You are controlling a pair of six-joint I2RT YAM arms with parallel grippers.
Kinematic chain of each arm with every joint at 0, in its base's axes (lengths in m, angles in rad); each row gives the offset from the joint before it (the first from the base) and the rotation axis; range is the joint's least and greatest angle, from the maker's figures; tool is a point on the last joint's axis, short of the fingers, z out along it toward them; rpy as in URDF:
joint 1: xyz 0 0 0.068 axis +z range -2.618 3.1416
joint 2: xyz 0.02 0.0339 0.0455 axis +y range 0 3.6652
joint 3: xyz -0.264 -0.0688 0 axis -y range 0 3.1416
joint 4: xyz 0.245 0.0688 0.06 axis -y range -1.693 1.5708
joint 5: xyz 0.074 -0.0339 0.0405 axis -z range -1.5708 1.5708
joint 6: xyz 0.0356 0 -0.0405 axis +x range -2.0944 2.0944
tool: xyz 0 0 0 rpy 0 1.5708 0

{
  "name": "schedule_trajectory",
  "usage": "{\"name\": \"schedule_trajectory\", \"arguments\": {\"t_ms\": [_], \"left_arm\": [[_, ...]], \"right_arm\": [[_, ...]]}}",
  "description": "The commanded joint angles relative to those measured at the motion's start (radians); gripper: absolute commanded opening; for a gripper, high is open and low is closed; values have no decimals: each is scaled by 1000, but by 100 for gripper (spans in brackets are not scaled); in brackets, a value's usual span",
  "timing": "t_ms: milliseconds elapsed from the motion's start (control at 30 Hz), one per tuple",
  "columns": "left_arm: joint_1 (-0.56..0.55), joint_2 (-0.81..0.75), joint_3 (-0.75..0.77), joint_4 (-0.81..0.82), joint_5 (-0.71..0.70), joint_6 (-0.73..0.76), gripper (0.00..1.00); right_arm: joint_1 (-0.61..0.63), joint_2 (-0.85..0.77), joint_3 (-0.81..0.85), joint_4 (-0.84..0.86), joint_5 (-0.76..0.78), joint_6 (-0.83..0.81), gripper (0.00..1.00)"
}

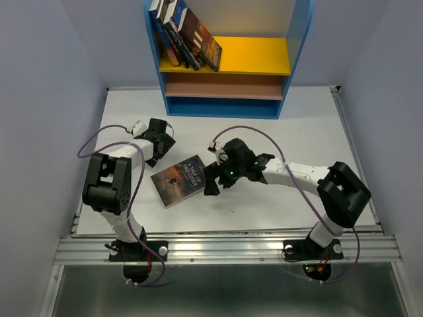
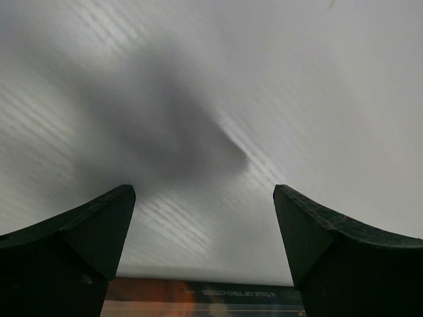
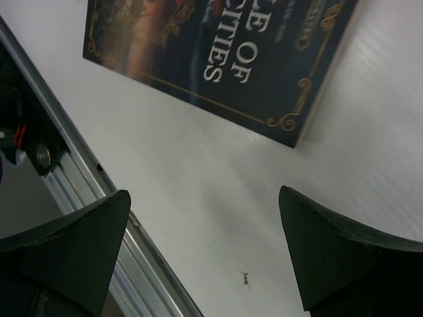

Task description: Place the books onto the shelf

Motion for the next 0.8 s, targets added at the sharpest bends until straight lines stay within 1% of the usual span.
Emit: {"name": "schedule_trajectory", "arguments": {"t_ms": [0, 67, 200, 267, 333, 367, 400, 433, 500, 533, 600, 667, 767], "left_arm": [[-7, -22, -52, -6, 60, 36, 99], [-6, -28, -86, 20, 77, 37, 99], [-4, -21, -112, 14, 108, 54, 99], [-4, -33, -147, 23, 125, 50, 99], [-6, -53, -166, 27, 140, 45, 99], [-6, -62, -195, 40, 155, 42, 99], [-6, -82, -207, 51, 187, 40, 99], [-10, -93, -235, 66, 201, 39, 99], [-18, -120, -262, 89, 235, 37, 99], [-27, -130, -270, 88, 228, 28, 99], [-67, -146, -292, 93, 217, 5, 99], [-93, -159, -309, 115, 244, -9, 99], [-117, -166, -345, 200, 347, -47, 99]], "right_arm": [[56, 46, 12, 68, -119, 8, 100], [56, 69, -20, 122, -225, 43, 100], [56, 172, 35, 159, -290, 99, 100], [56, 210, 71, 166, -253, 129, 100], [56, 258, 108, 159, -178, 142, 100], [56, 270, 151, 156, -79, 154, 100], [56, 281, 174, 156, -28, 168, 100], [30, 301, 199, 154, 44, 187, 100], [-5, 321, 257, 150, 95, 223, 100], [-25, 332, 269, 148, 119, 249, 100], [-86, 374, 321, 133, 135, 277, 100], [-115, 427, 369, 130, 92, 278, 100], [-139, 477, 461, 128, 91, 261, 100]]}}
